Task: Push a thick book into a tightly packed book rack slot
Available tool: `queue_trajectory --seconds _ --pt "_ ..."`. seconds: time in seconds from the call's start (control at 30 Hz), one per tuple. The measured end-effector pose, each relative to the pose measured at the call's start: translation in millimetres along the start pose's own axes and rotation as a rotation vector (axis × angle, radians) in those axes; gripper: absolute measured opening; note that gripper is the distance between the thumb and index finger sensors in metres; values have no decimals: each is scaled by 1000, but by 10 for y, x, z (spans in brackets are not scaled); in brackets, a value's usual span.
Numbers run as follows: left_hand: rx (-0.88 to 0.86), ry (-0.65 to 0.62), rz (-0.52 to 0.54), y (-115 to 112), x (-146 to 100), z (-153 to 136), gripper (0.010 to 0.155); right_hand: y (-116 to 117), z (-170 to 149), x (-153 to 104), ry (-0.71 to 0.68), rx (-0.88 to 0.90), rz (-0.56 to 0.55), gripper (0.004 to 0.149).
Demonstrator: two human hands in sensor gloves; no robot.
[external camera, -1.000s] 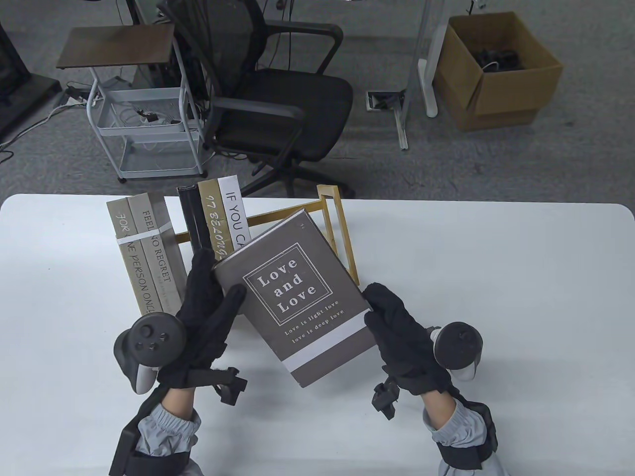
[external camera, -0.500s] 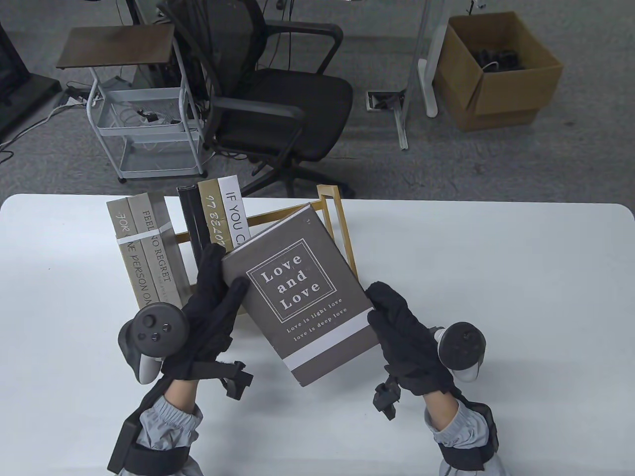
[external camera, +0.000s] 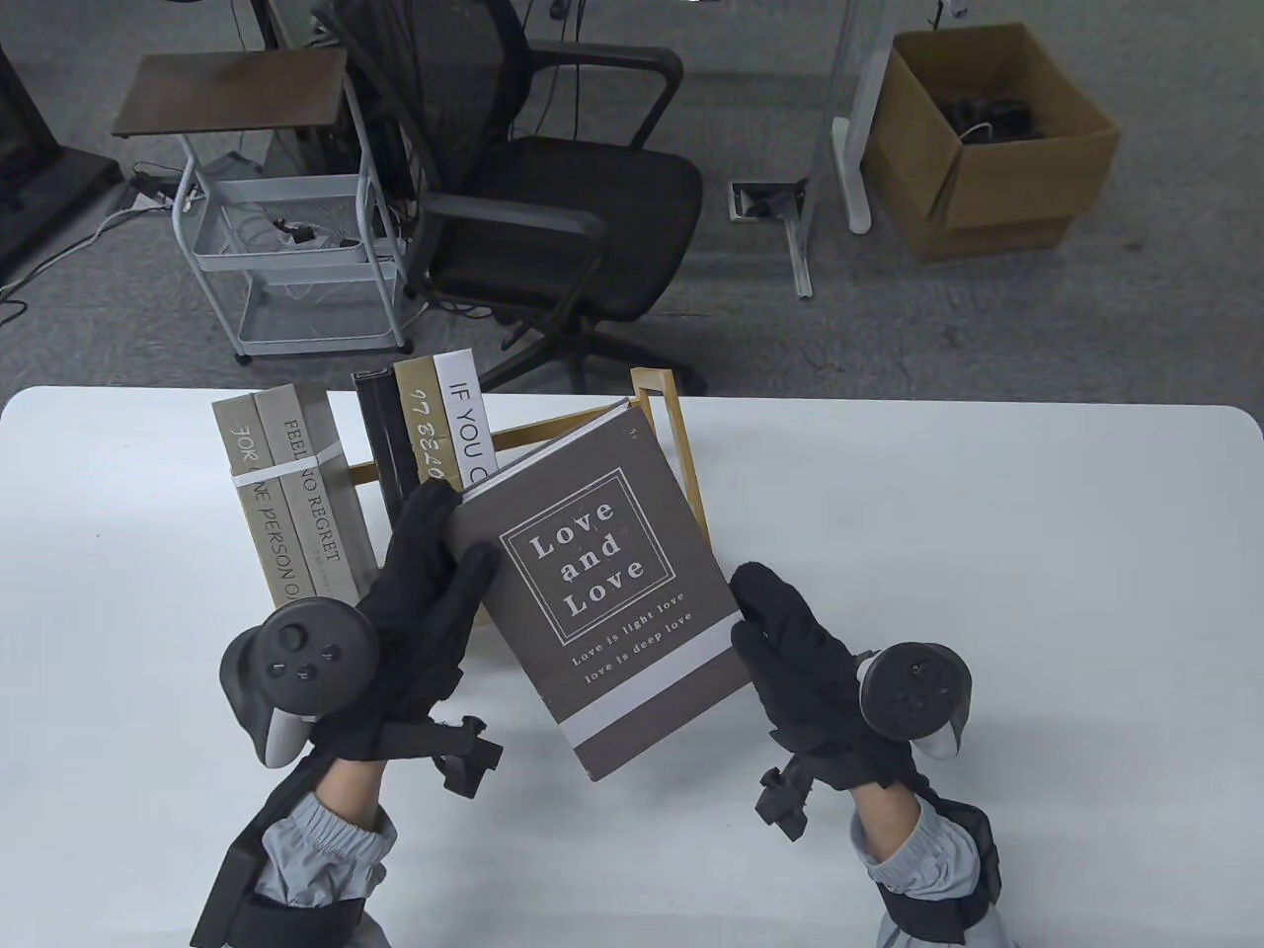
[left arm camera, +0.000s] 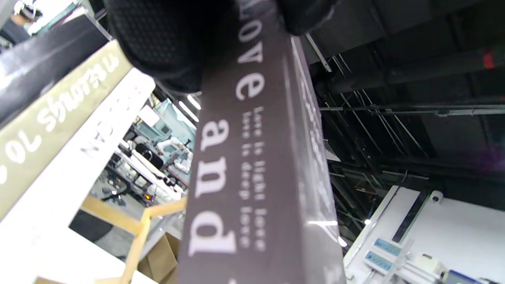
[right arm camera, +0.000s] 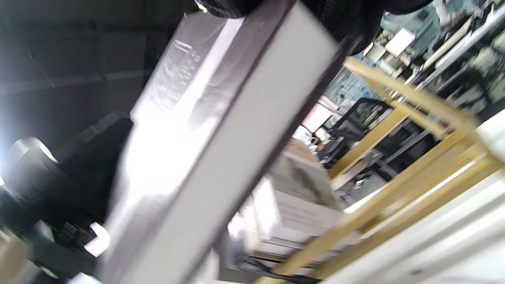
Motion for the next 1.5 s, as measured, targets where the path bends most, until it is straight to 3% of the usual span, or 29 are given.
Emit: queue_trajectory --seconds 0.17,0.43,0.67,0.87,1.07,1.2,1.5 --pt "155 4 72 231 44 264 66 69 -21 -4 107 -343 101 68" --pt "399 47 227 558 133 730 68 218 -164 -7 335 -576 256 78" --pt "648 125 364 776 387 1132 71 221 -266 -2 381 -583 278 79" --pt "1016 199 472 867 724 1393 73 197 -281 -5 378 -558 275 79" --pt "1134 281 486 925 994 1334 73 206 -283 -2 370 -549 278 79" --pt "1167 352 477 957 1108 1128 73 210 -274 -4 367 -544 281 79" --pt "1208 432 467 1017 1183 727 72 203 -262 -5 358 -532 274 79"
Point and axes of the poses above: the tracker on the back of each hand, its own z axis roughly to the thumb side, its own x axis roughly from the wrist to the fingertips, y = z × x, the point moved 3 cm from there along x, roughly from the wrist to the fingertips, and after that the axes turned 14 degrees about x, right-handed, at the moved point
